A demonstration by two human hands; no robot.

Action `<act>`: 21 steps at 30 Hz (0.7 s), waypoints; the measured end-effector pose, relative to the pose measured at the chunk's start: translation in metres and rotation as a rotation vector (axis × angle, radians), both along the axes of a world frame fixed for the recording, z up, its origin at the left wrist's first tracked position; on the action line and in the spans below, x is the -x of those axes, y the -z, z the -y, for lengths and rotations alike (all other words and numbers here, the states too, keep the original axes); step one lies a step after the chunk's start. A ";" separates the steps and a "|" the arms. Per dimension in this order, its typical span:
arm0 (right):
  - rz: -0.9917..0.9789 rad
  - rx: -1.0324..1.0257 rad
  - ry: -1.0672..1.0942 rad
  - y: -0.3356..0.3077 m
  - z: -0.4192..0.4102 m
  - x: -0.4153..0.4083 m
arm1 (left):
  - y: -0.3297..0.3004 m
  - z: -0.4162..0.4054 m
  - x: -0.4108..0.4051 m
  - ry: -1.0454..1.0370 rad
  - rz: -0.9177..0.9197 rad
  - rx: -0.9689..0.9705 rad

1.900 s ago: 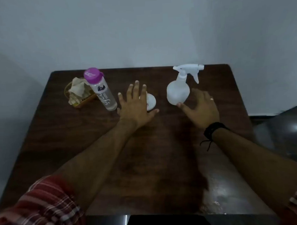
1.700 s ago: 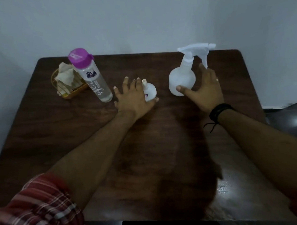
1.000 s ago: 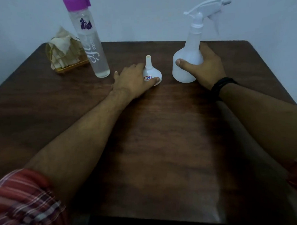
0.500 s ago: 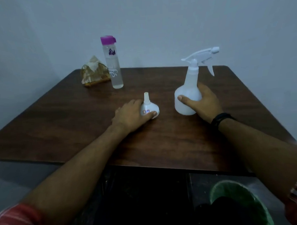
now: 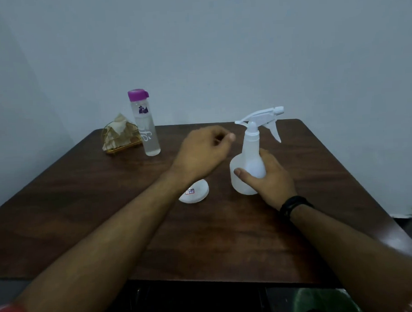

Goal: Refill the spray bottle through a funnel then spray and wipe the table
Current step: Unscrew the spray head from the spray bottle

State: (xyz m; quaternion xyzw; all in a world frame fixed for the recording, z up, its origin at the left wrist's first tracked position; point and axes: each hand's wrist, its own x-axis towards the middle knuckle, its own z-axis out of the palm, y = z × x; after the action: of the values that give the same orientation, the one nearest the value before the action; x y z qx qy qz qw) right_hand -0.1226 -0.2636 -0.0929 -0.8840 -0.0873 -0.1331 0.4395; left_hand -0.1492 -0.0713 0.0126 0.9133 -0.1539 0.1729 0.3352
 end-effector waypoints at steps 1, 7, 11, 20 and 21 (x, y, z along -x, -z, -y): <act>0.007 0.000 -0.001 0.000 0.000 0.000 | -0.003 0.013 -0.007 0.060 -0.116 -0.033; 0.012 0.003 0.013 0.002 0.001 0.001 | 0.008 0.035 -0.039 0.263 -0.372 0.300; 0.013 0.014 0.013 0.003 -0.001 -0.001 | 0.014 0.033 -0.045 0.277 -0.343 0.462; 0.007 0.025 -0.007 0.004 -0.002 -0.001 | 0.015 0.059 -0.032 0.248 -0.290 0.498; 0.008 0.023 -0.008 0.004 -0.002 0.000 | 0.018 0.054 -0.029 0.234 -0.285 0.514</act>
State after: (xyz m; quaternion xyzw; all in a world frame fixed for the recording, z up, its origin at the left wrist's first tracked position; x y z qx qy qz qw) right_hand -0.1222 -0.2620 -0.0964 -0.8882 -0.0941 -0.1341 0.4292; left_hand -0.1199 -0.1249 -0.0051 0.7896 -0.1606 0.0366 0.5911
